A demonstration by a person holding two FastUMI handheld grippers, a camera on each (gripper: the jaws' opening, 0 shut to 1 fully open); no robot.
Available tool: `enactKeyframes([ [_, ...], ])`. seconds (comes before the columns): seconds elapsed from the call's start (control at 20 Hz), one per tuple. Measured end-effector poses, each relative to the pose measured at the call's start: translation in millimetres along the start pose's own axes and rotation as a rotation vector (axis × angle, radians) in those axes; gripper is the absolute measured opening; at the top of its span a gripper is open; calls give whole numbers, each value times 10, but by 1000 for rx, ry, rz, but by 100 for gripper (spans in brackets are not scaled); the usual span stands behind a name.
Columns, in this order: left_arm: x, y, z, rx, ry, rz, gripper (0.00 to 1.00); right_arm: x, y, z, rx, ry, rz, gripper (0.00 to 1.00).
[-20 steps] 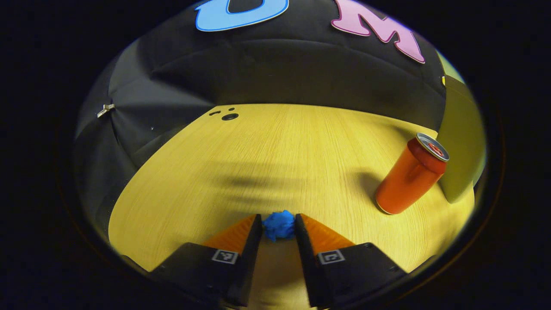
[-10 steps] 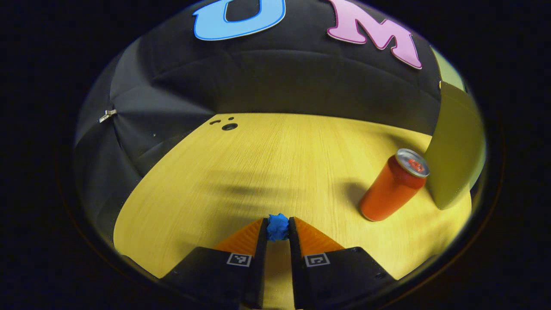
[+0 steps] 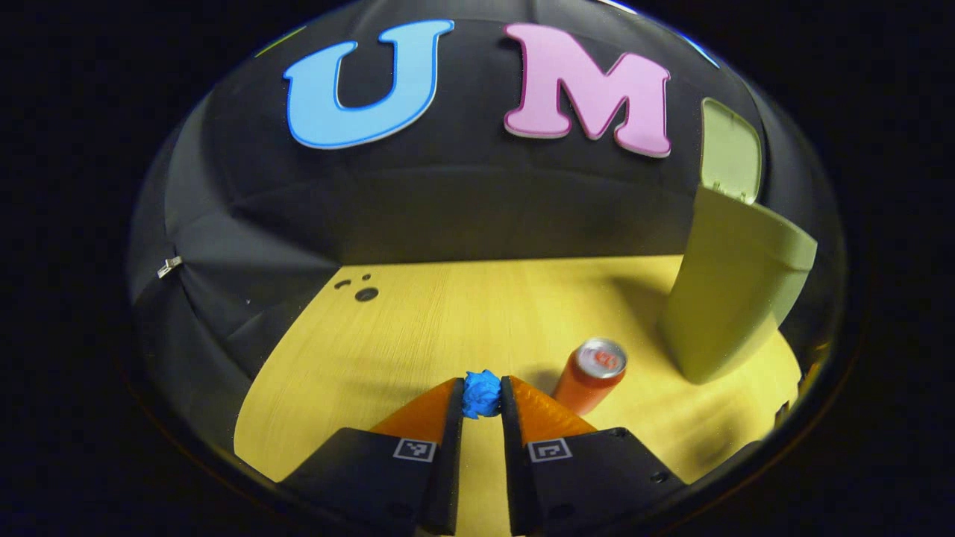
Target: Press the lid of the desktop garbage bin to open it, pick up the crumpled paper on the desktop and throw it into the bin, then pick up the pop can on the desktop and drop it into the bin, and finally close the garbage bin lid.
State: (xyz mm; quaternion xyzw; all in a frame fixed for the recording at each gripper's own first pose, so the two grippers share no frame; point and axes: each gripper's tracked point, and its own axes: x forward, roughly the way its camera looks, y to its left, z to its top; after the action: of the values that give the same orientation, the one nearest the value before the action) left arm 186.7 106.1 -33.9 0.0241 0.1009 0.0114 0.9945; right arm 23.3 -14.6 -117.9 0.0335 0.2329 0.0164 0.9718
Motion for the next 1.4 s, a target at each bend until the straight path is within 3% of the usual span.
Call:
enactKeyframes([
  [0.05,-44,-75,139,-13,-27,-16,30,-5,-32,24,3,-8,-2,99],
  [0.1,-101,-149,293,-19,-52,-32,27,-8,-72,43,9,-17,-6,99],
  [0.25,-254,-395,690,10,-121,-85,30,10,-165,56,39,-24,-13,99],
  [0.5,-371,-1102,1174,26,-194,-235,30,3,-374,82,85,-33,-44,99],
  [1.05,-510,-2691,1743,75,-265,-544,30,-37,-722,136,134,-62,-107,99],
  [1.2,-452,-3024,1725,111,-250,-597,30,-12,-768,131,149,-59,-108,99],
  [1.25,-437,-3129,1705,118,-240,-615,27,-1,-786,125,153,-55,-107,99],
  [1.4,-348,-3359,1608,126,-203,-646,31,39,-838,93,161,-41,-106,99],
])
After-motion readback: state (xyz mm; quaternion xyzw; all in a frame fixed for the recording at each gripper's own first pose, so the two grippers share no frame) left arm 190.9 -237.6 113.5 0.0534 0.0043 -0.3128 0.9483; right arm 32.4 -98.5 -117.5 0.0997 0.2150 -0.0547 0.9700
